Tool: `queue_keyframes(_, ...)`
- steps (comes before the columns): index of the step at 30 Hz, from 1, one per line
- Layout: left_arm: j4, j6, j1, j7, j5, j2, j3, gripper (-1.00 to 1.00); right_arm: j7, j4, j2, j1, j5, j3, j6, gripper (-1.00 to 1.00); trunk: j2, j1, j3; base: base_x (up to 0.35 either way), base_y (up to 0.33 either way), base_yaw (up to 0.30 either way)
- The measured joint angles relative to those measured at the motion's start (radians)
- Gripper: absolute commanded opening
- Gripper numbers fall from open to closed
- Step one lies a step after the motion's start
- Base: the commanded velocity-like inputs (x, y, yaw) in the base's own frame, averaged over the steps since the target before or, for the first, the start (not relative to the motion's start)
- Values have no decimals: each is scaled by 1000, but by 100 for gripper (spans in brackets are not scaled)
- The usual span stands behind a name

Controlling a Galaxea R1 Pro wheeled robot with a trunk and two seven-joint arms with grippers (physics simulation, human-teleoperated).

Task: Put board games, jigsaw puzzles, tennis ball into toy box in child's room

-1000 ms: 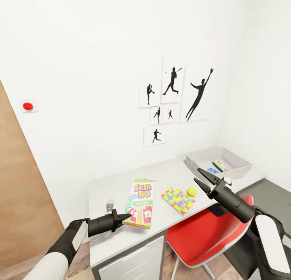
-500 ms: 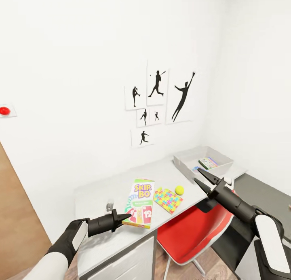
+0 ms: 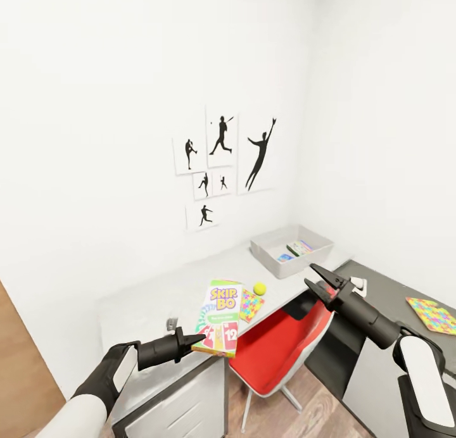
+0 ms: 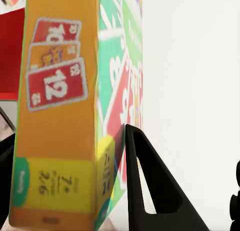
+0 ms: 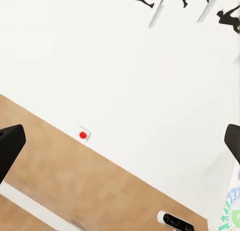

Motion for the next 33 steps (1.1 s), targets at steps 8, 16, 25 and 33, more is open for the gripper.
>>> queue_keyframes(8,0,0,0,0,0,0,0,-100,0,0,0,0,-5,-8,-1,100,0,0,9,-36,0,-203)
queue_keyframes(16,-1,2,0,0,3,0,1,-100,-11,2,-1,-1,-3,-42,-1,100,0,0,5,-2,0,35)
queue_keyframes(25,-1,2,0,0,3,0,2,-100,-12,4,-2,-2,-2,-50,-1,100,0,0,-9,0,0,57)
queue_keyframes(33,-9,3,0,0,5,0,1,-100,-14,4,-3,-2,1,-51,-4,100,0,0,-23,0,0,5)
